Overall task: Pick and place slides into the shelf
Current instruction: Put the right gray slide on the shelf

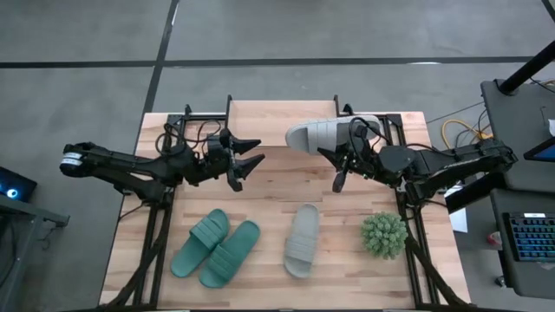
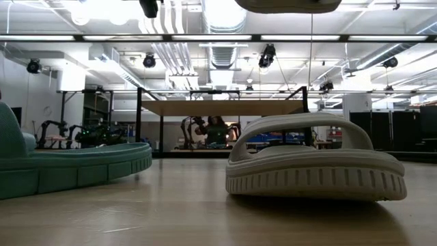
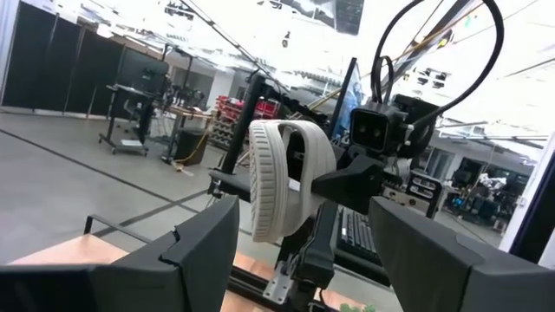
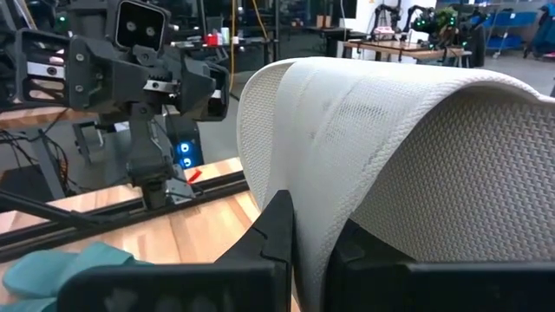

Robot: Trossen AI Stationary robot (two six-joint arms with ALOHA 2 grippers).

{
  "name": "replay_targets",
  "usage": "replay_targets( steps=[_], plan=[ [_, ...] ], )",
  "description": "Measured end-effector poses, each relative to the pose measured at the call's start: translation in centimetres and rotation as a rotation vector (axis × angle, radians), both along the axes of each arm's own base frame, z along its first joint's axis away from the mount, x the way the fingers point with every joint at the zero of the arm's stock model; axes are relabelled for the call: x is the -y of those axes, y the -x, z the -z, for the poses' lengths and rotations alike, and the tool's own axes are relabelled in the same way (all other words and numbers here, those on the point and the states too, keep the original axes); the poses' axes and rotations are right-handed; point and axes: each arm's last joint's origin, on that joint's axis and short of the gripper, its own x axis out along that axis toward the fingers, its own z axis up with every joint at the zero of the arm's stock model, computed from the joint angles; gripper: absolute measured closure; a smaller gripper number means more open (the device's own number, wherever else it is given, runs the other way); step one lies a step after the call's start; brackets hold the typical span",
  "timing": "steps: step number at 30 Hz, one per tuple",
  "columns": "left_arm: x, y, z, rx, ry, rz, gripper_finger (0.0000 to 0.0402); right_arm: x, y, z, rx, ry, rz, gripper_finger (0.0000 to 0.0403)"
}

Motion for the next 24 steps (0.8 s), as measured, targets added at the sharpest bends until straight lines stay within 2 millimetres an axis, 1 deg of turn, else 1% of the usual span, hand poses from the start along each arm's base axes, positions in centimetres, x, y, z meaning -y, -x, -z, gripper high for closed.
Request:
replay_targets(
  steps=[5,8,13,20,24],
  plan=[
    [-0.1,0.0,-0.1,0.009,0.005,-0.035,0.0158,-0.2,-0.9,0.5,-0.012,0.001,-0.012,0.0391],
    [-0.2,-0.5,0.4,-0.002,0.015,-0.071,0.0158,-0.4,-1.7,0.9,-0.008,-0.001,-0.027,0.0391],
    [-0.1,-1.6,1.0,-0.017,0.014,-0.077,0.0158,-0.7,-2.9,1.4,0.001,0.007,-0.028,0.0391],
    [0.0,-2.7,1.2,-0.036,0.011,-0.076,0.0158,-0.7,-3.2,1.7,-0.003,0.005,-0.028,0.0391],
    [0.0,-3.2,1.7,-0.058,0.009,-0.078,0.0158,-0.7,-3.2,1.6,0.001,0.004,-0.028,0.0391]
  ],
)
